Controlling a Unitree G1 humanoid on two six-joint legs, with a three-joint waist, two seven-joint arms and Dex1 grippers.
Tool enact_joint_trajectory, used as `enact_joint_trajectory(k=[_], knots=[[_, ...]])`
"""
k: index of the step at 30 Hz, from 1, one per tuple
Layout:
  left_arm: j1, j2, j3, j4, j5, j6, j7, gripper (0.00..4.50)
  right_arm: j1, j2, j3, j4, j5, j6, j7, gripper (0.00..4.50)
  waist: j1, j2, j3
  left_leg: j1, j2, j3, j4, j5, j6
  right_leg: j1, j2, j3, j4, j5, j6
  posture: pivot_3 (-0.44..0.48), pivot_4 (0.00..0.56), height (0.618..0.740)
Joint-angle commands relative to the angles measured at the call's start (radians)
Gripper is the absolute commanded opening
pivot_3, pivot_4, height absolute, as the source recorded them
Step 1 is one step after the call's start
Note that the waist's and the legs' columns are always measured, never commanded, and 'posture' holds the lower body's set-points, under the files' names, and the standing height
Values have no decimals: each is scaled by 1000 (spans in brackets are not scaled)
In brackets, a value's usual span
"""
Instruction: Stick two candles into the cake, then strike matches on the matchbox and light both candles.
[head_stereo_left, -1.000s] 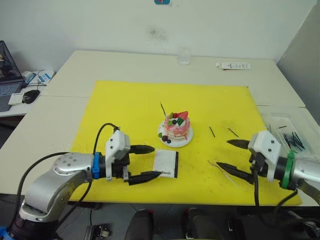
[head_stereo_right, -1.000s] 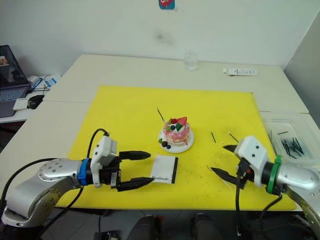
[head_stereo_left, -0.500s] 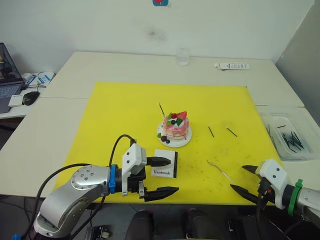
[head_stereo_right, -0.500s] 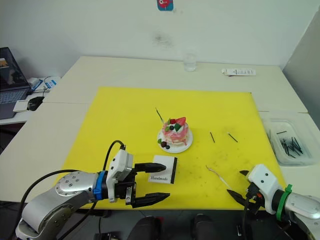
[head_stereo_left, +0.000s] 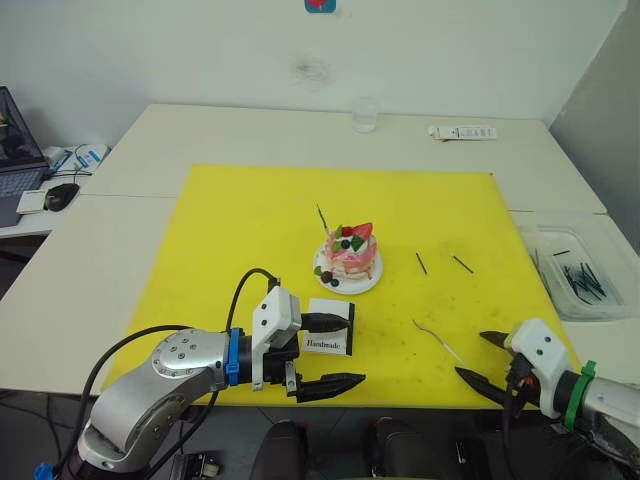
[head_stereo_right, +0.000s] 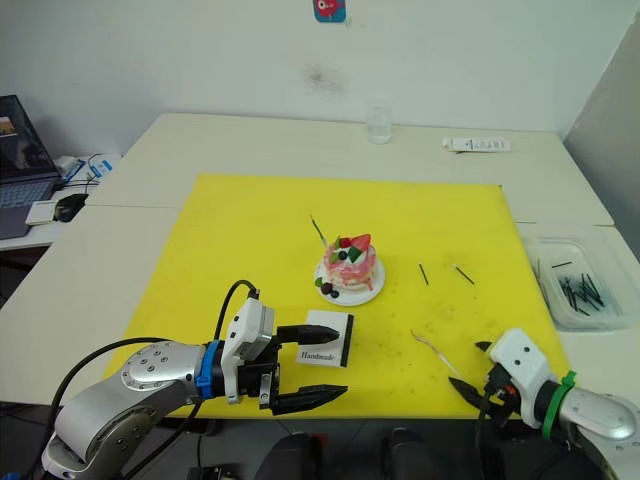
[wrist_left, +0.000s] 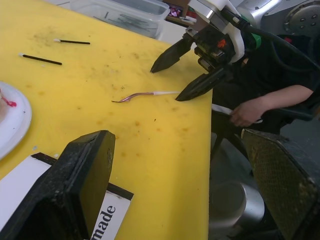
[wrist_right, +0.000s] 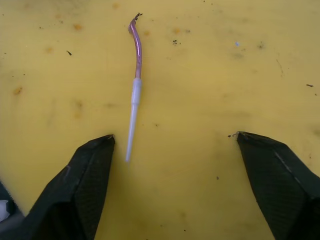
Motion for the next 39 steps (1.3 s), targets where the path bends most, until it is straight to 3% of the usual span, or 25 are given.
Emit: enact_joint_trajectory(k=[1,8,9,15,18,25,32,39], knots=[[-11,-4,5,-13,-13,-5,5,4500,-14,-1,5,-40,11,30,-8,2801,0,0,0,0,0,0,0,0,0,0,0,0,0,0,0,0,150,740],[-9,-2,9,-28,-19,5,20,4500,-3,2,4,-72,12,55,-8,219,0,0,0,0,-1,1,0,0,0,0,0,0,0,0,0,0,150,740],[-9,-2,10,-31,-21,7,23,4500,-1,2,1,-76,14,56,-8,14,0,0,0,0,-1,1,0,0,0,0,0,0,0,0,0,0,150,740],[-7,-2,14,-51,-43,25,43,4500,0,-5,-75,-96,74,74,24,14,0,0,0,0,-1,1,0,0,0,0,0,0,0,0,0,0,150,740],[-18,-8,6,-51,-62,34,44,4500,9,-30,-172,-83,132,84,83,14,1,0,0,0,-1,1,0,0,0,0,0,0,0,0,0,0,150,740],[-49,-14,-21,-25,-41,17,20,4500,82,-165,-371,119,86,-22,282,14,3,0,0,0,-2,1,0,0,0,1,1,0,-1,0,0,0,150,740],[-69,-32,-42,-17,-37,17,21,4500,118,-221,-366,298,18,-123,390,14,2,0,0,0,-1,0,0,0,0,1,2,0,-1,0,0,0,150,740],[-72,-35,-43,-28,-36,19,23,4500,100,-232,-335,335,11,-92,417,14,2,1,-1,0,-1,1,0,0,0,1,2,0,-1,0,0,0,150,740]])
